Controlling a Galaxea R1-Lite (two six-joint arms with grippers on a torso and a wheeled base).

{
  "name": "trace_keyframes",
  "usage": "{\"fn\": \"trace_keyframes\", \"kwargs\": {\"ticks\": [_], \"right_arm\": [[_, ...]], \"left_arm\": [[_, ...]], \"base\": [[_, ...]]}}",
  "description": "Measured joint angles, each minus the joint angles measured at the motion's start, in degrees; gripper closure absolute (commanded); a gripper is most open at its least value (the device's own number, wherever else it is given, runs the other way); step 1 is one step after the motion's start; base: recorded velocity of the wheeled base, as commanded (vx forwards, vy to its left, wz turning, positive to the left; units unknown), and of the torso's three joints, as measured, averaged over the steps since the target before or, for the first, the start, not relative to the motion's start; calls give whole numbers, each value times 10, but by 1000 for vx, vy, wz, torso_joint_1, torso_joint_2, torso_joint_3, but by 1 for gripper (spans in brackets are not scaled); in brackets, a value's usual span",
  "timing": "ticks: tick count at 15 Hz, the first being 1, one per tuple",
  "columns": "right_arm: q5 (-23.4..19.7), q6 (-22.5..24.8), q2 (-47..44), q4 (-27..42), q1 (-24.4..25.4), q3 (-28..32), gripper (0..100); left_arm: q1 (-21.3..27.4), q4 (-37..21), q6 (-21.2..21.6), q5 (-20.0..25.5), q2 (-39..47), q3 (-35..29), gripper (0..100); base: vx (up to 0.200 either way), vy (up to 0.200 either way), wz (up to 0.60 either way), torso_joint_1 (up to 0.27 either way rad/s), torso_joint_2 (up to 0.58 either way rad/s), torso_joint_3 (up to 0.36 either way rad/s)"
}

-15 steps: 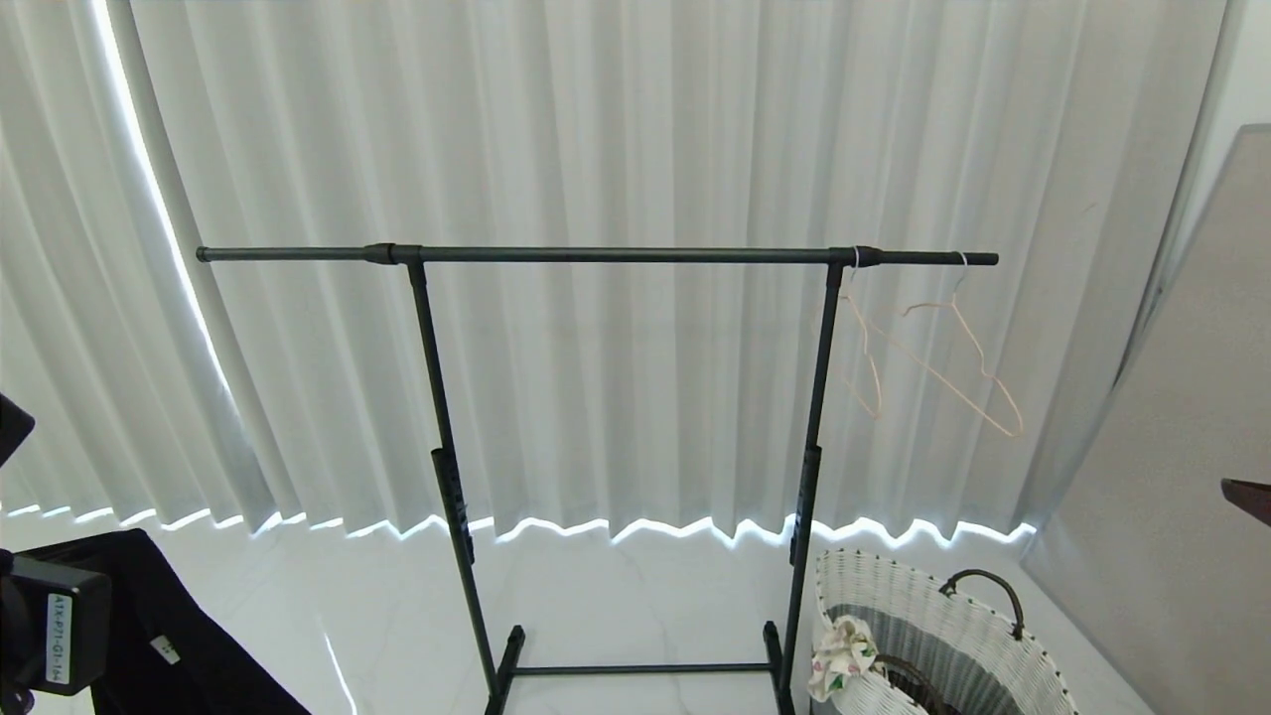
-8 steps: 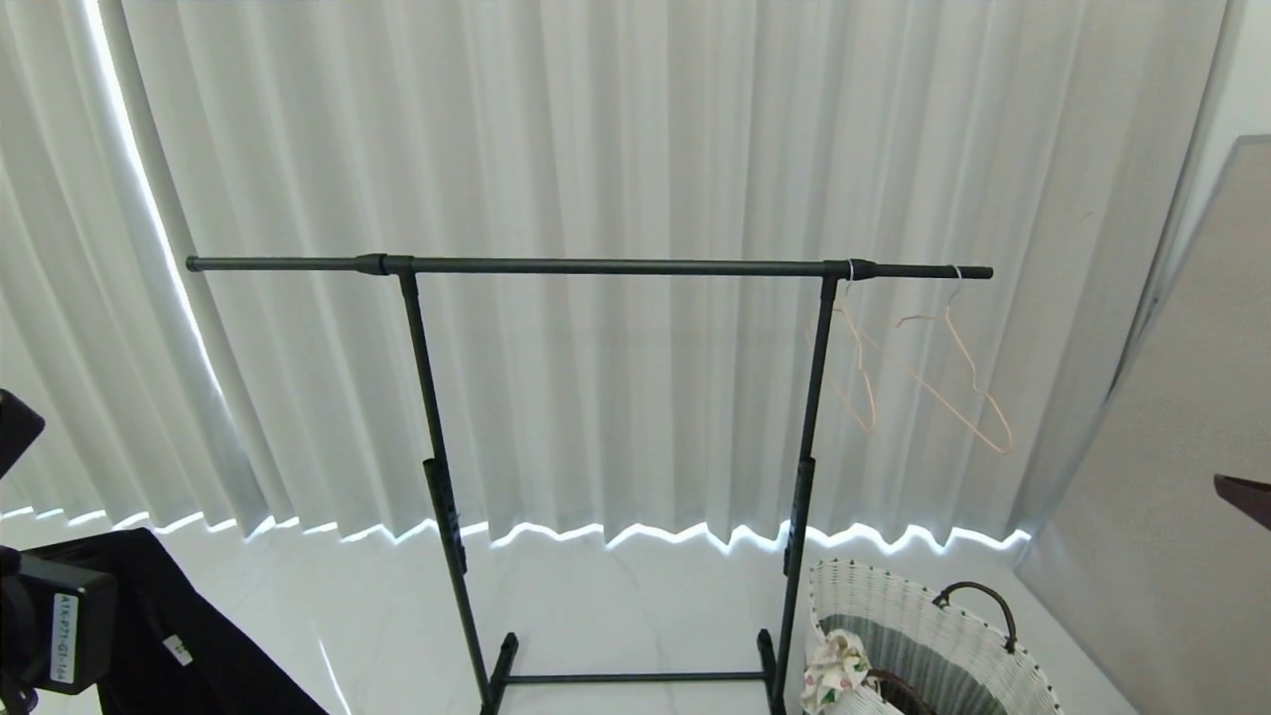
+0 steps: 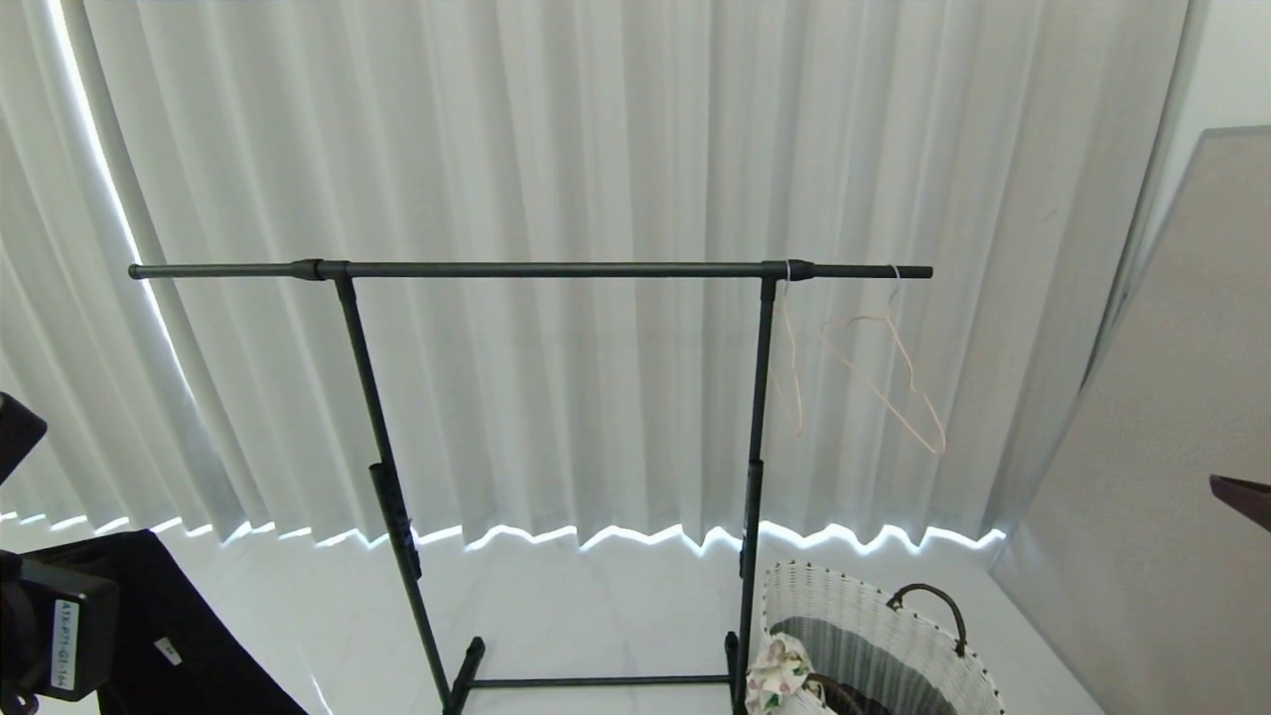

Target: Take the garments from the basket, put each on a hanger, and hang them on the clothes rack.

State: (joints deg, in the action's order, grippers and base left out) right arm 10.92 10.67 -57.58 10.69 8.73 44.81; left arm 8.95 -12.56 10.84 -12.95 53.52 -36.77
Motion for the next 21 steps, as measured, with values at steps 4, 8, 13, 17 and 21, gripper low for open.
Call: {"fn": "trace_keyframes", "kwargs": {"ticks": [4, 8, 13, 17, 21], "right_arm": [[-38, -1, -2, -8, 0, 0, 0], [-41, -1, -7, -9, -1, 0, 0], [-50, -4, -28, -16, -3, 2, 0], [-69, -5, -54, -19, -12, 2, 0], [-112, -22, -102, -70, -23, 2, 0]], "left_arm": [[-1, 0, 0, 0, -1, 0, 100], [-1, 0, 0, 0, -2, 0, 100], [-2, 0, 1, -1, -7, 0, 100], [-2, 0, 1, -1, -12, 1, 100], [-2, 0, -2, 0, -25, 2, 100]], "base": [[200, 0, 0, 0, -4, 0], [200, 0, 0, 2, 7, 5], [200, 0, 0, 6, 1, 5], [200, 0, 0, 0, -1, 0], [0, 0, 0, 0, 0, 0]]}}
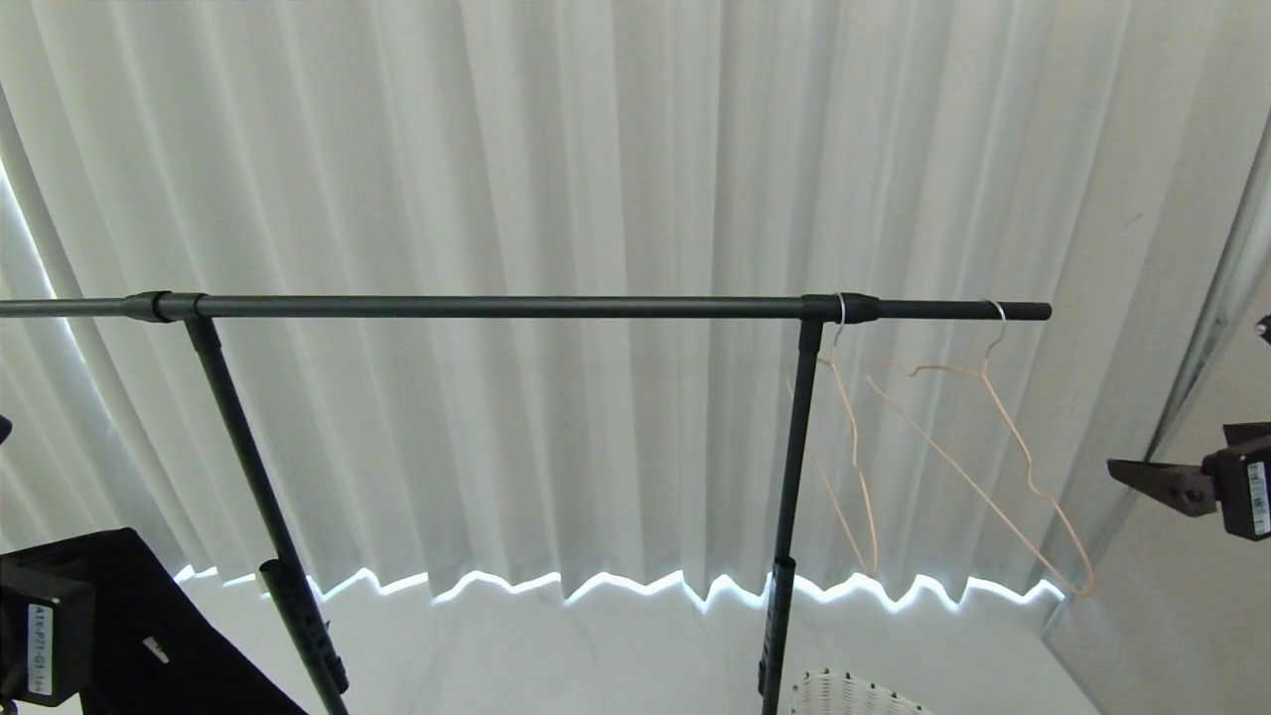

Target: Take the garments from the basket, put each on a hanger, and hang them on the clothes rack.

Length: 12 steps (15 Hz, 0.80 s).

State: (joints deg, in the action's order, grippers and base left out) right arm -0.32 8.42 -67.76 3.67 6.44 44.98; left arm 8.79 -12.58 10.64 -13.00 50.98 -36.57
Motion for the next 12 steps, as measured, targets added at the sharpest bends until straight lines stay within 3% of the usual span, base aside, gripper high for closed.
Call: {"fn": "trace_keyframes", "kwargs": {"ticks": [5, 12], "right_arm": [[-56, 1, -113, -93, -48, 11, 0], [-108, 2, -316, -172, -97, 87, 0]], "left_arm": [[-1, 10, -2, 0, -8, -1, 100], [-2, 48, -9, -2, -15, 28, 100]], "base": [[0, 0, 0, 0, 0, 0], [0, 0, 0, 0, 0, 0]]}}
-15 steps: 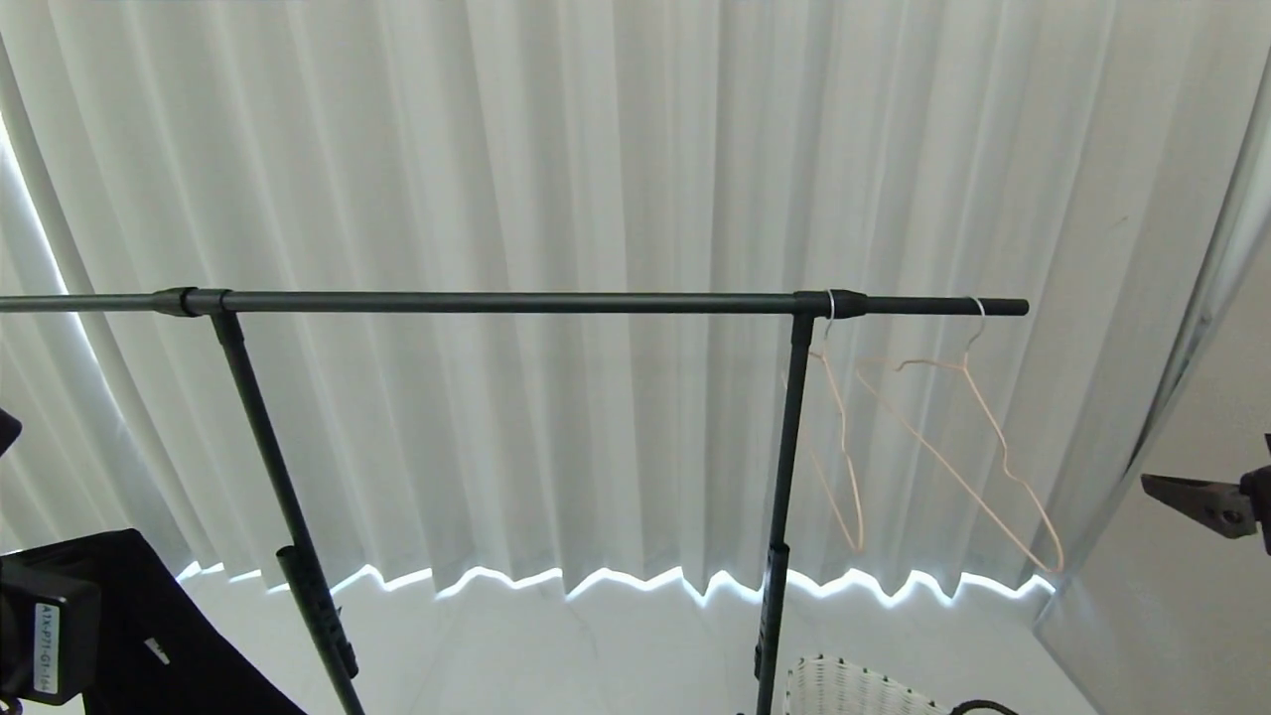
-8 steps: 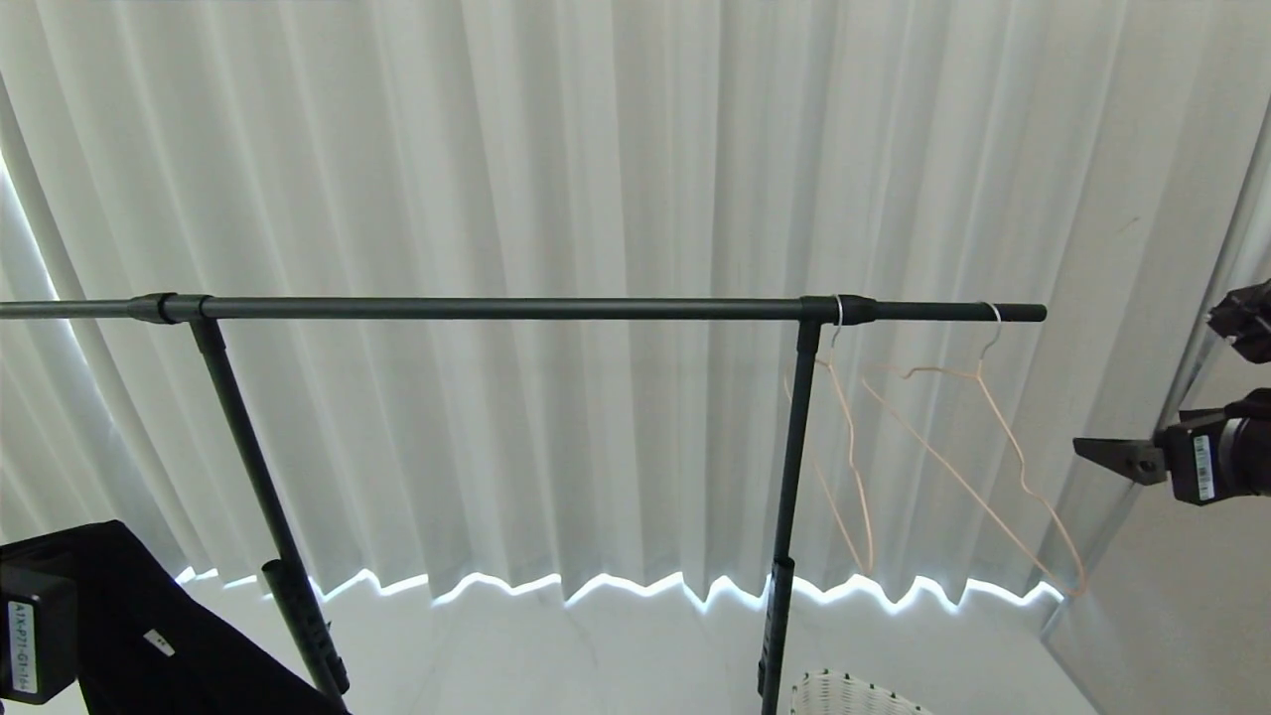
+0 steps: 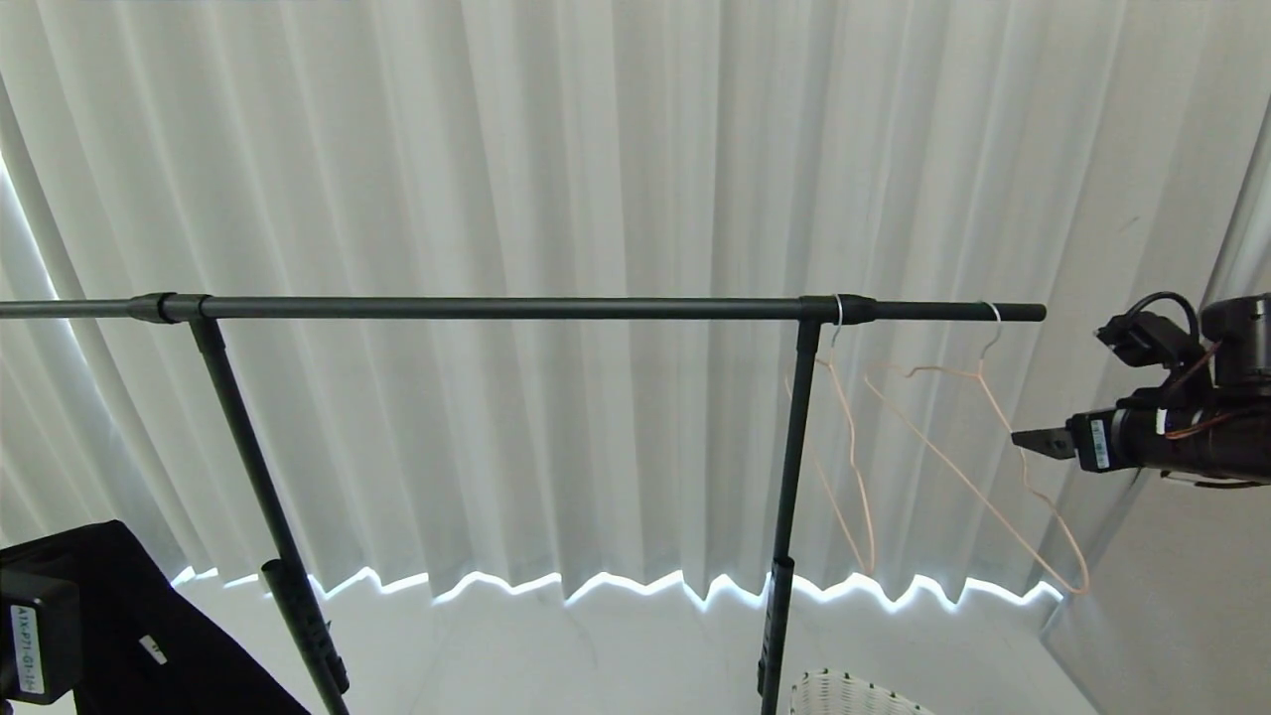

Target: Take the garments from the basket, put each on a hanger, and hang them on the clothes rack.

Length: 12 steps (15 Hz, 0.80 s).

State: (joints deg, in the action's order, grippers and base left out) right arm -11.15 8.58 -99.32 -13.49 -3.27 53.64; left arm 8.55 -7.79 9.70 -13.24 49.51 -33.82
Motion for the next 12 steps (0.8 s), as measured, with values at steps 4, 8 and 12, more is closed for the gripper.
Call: {"fn": "trace_keyframes", "kwargs": {"ticks": [4, 8, 12], "right_arm": [[-19, 0, -93, -36, -7, 16, 0], [-22, -2, -128, -41, -9, 18, 0], [-22, -3, -148, -68, -8, 23, 100]], "left_arm": [[0, 10, 0, -2, -3, 20, 100], [-8, 10, 3, -5, -3, 22, 100], [-24, 13, 5, -6, -3, 18, 100]], "base": [[0, 0, 0, 0, 0, 0], [0, 0, 0, 0, 0, 0], [0, 0, 0, 0, 0, 0]]}}
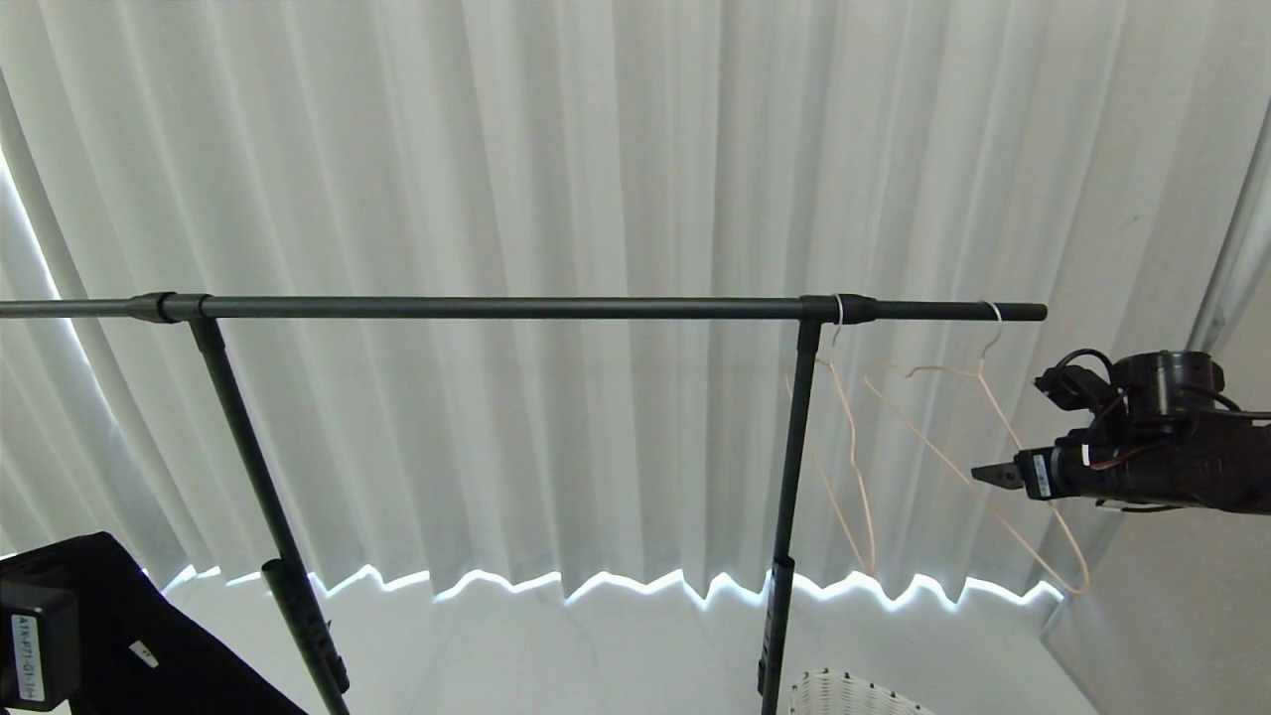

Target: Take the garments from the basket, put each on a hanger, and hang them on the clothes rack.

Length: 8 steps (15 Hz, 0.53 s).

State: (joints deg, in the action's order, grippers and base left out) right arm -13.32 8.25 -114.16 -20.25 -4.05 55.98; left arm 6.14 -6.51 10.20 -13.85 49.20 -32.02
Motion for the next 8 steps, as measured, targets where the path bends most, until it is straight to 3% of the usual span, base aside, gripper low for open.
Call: {"fn": "trace_keyframes", "kwargs": {"ticks": [8], "right_arm": [[-16, -12, -30, -20, 2, 19, 100]], "left_arm": [[-26, 10, 2, 0, -1, -2, 100]], "base": [[0, 0, 0, 0, 0, 0]]}}
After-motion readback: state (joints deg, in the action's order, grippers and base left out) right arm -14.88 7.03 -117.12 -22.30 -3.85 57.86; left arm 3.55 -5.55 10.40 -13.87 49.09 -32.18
